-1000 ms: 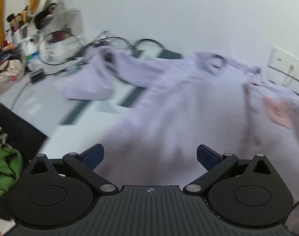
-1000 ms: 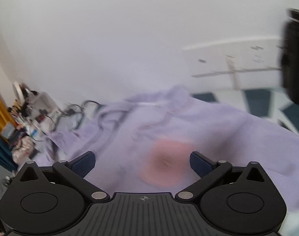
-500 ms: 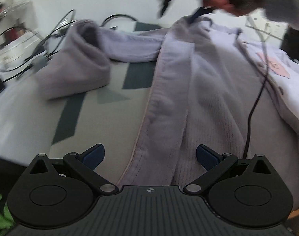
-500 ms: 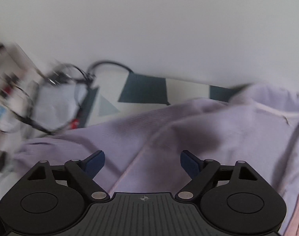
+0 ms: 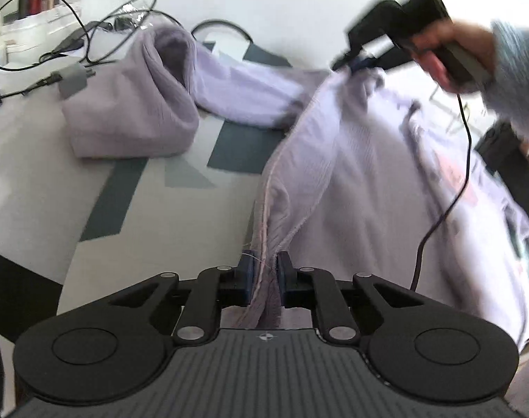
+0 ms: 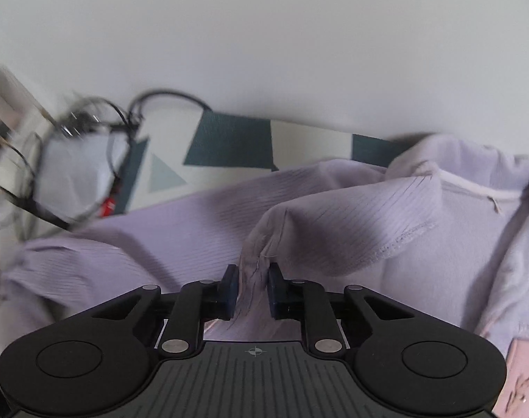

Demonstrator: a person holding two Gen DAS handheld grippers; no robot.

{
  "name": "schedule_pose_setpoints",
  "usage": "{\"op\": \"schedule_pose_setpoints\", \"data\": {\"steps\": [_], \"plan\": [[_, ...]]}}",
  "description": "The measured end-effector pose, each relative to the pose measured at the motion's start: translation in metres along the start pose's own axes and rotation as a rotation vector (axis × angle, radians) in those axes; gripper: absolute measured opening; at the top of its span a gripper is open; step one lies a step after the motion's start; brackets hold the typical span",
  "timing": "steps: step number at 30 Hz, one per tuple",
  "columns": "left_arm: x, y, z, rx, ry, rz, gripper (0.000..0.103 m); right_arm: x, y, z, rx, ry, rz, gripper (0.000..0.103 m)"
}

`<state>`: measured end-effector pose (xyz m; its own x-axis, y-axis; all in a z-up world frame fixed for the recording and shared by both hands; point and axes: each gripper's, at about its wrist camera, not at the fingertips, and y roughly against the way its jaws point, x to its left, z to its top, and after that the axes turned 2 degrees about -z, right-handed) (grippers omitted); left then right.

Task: Fold clothes

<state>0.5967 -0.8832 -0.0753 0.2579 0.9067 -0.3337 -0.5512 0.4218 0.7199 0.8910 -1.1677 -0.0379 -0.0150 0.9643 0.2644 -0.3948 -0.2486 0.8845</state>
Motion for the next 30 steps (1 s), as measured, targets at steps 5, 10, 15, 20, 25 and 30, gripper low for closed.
{"op": "schedule_pose_setpoints", "data": {"steps": [5,10,15,20,25,30], "plan": [[-0.038,0.034,0.013,-0.063,-0.078,0.044,0.014,-0.050,0.041,-0.004,-0.033,-0.090,0.165,0.015],[-0.101,0.060,0.020,-0.127,-0.164,0.045,0.014,-0.104,0.067,-0.007,-0.108,-0.144,0.335,0.014],[-0.171,0.040,0.008,-0.071,-0.187,0.048,0.014,-0.168,0.085,-0.022,-0.166,-0.135,0.438,0.014],[-0.237,-0.018,-0.028,0.080,-0.317,0.067,0.016,-0.242,0.060,-0.053,-0.120,-0.182,0.462,0.023],[-0.260,-0.048,-0.049,0.176,-0.330,0.069,0.045,-0.298,0.046,-0.074,-0.061,-0.296,0.417,0.045],[-0.248,-0.021,-0.042,0.071,-0.195,0.104,0.068,-0.310,0.069,-0.055,-0.140,-0.274,0.462,0.047]]}}
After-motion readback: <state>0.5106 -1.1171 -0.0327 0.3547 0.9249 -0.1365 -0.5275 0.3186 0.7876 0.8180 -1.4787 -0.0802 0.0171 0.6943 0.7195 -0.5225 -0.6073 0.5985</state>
